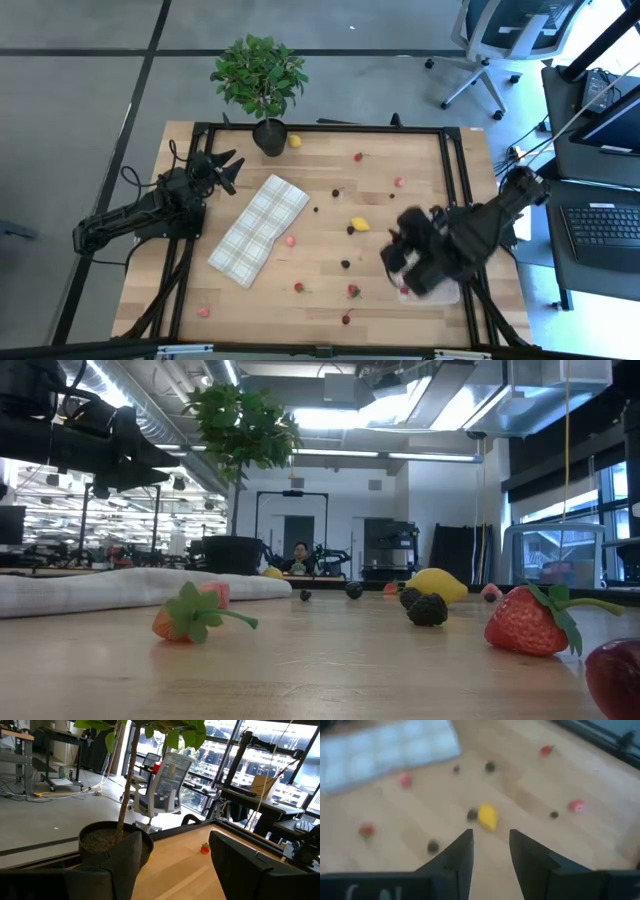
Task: Pick and placing Produce into tupperware
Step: Put the black berry into the transparent bin
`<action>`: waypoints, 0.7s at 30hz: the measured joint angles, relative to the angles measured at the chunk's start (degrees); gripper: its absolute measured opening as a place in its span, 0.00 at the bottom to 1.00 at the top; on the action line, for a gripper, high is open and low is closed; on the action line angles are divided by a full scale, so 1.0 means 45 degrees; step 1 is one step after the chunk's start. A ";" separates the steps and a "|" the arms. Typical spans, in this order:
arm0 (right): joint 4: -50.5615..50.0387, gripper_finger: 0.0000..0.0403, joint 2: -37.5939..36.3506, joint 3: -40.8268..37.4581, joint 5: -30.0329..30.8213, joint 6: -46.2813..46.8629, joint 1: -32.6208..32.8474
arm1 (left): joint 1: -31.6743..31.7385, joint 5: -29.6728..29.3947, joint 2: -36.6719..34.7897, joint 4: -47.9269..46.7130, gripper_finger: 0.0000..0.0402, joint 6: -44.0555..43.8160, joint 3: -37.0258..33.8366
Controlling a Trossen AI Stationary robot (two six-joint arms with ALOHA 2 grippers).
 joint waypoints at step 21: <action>0.1068 0.32 -0.1240 -0.1182 -0.5207 -0.7813 -0.9987 | -0.0001 -0.0008 0.0000 0.0002 0.56 0.0001 0.0000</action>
